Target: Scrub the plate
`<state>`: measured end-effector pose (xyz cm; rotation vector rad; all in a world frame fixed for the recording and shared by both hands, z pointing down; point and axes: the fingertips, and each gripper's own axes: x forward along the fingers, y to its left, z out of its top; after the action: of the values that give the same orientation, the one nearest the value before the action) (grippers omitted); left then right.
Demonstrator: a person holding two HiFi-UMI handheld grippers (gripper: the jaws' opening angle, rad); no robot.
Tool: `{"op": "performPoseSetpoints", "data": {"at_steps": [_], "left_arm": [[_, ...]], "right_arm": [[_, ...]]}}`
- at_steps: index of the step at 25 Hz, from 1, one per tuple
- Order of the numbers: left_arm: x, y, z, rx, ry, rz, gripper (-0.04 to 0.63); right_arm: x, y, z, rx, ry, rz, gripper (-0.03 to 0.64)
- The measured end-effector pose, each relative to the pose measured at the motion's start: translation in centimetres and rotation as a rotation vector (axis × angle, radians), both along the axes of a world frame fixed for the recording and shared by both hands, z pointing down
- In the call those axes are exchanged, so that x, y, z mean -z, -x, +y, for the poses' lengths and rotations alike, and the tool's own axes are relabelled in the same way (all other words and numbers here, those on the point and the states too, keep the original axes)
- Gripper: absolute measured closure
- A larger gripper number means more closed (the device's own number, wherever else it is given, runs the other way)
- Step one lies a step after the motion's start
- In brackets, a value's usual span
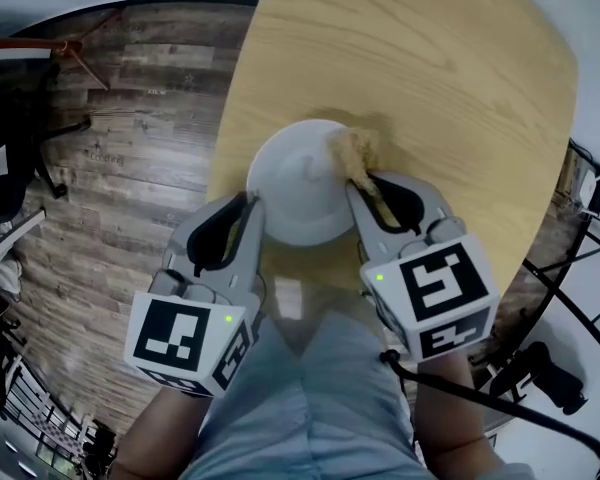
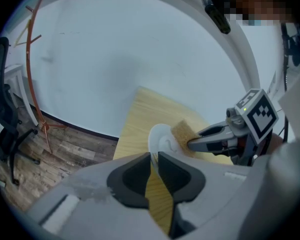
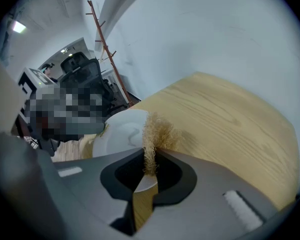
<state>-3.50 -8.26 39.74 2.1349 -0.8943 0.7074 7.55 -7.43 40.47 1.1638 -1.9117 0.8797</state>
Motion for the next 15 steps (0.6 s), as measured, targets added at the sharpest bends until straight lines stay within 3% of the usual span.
{"op": "performPoseSetpoints", "data": {"at_steps": [15], "left_arm": [[-0.2,0.6,0.0,0.020,0.046,0.032,0.525]], "right_arm": [[0.7,6.4,-2.6,0.150,-0.011,0.003,0.577]]}}
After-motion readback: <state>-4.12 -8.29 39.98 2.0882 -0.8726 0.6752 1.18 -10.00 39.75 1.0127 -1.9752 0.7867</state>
